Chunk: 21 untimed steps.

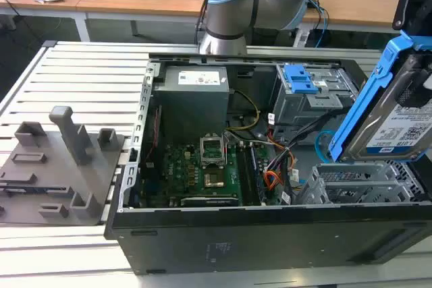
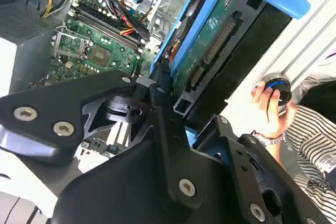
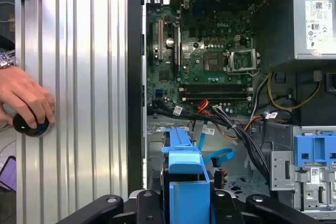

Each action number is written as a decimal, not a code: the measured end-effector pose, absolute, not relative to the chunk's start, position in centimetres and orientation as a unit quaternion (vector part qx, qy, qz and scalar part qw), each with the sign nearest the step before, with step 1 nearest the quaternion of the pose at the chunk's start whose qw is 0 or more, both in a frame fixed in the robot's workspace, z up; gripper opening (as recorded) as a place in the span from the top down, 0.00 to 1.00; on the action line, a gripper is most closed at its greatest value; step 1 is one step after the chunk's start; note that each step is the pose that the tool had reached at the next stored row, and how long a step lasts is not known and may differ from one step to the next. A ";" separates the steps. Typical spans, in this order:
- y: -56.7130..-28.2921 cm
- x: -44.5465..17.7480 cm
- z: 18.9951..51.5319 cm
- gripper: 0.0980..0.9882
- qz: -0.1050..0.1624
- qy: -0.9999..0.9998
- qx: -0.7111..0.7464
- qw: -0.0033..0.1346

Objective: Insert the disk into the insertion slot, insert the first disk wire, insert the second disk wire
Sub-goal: 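Insert the disk into the insertion slot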

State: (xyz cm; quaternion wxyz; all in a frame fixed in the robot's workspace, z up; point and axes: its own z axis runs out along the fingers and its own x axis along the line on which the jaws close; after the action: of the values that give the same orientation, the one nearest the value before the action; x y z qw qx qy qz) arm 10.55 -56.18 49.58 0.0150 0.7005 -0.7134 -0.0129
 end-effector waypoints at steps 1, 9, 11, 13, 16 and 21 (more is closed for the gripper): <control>-56.2 10.5 49.5 0.70 -0.013 -0.713 0.701 0.015; -56.1 10.8 48.4 0.70 -0.013 -0.713 0.701 0.015; -56.0 11.3 48.4 0.70 -0.013 -0.713 0.700 0.015; -55.9 11.7 48.2 0.70 -0.013 -0.713 0.701 0.015; -55.9 11.9 48.1 0.70 -0.013 -0.713 0.701 0.015; -55.9 12.1 47.7 0.70 -0.013 -0.713 0.700 0.015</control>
State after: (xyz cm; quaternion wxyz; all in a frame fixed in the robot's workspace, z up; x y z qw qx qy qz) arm 12.14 -55.93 47.66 0.0150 0.7005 -0.7134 -0.0129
